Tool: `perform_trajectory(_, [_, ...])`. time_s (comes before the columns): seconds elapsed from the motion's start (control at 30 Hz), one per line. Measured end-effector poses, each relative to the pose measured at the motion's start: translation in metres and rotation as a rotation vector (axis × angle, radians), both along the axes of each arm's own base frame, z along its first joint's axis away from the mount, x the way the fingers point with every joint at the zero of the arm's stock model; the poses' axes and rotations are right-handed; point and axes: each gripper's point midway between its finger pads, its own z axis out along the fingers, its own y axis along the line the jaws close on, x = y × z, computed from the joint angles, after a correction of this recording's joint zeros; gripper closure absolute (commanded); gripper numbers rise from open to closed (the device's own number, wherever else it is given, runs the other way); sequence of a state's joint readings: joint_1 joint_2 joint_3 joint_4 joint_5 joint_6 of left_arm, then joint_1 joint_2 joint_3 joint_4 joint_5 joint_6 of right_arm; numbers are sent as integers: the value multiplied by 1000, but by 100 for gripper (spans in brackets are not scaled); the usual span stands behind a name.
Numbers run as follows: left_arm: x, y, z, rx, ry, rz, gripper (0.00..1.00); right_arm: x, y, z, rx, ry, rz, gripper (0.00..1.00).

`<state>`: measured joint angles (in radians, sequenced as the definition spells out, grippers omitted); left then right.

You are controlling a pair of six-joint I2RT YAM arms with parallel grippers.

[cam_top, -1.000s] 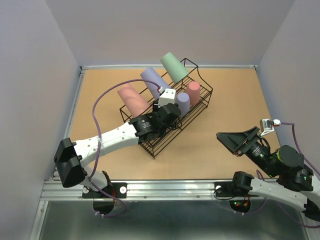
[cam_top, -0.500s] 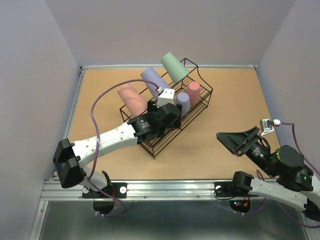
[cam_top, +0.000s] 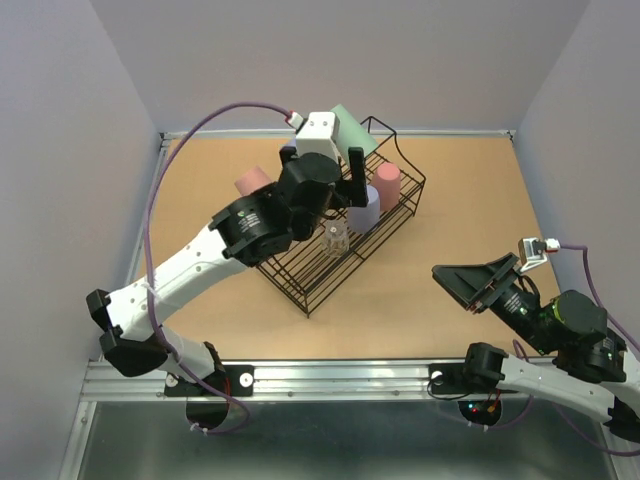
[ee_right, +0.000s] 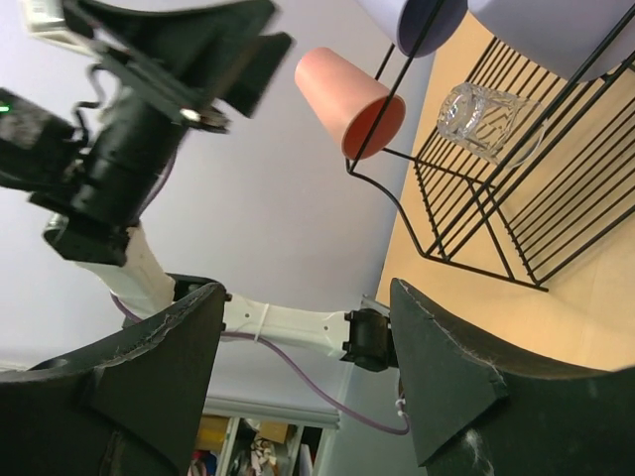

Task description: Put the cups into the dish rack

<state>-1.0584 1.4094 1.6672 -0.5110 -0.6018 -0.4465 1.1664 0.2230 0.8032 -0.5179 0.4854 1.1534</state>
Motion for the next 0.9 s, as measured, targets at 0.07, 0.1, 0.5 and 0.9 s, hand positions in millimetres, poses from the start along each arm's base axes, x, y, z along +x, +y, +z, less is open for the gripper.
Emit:
perform_trajectory(0.07, [-2, 5, 31, -34, -39, -2, 4, 0, 1, 0, -1, 3, 4, 27])
perform_trajectory(0.1, [-2, 9, 51, -62, -67, 0, 4, 0, 2, -1, -3, 4, 6, 27])
perform_trajectory(0.5, [-57, 158, 84, -101, -147, 167, 3, 7, 51, -40, -201, 77, 82, 25])
perform_trajectory(0.9, [-102, 243, 9, -192, -22, 304, 3, 14, 93, -80, -421, 129, 149, 21])
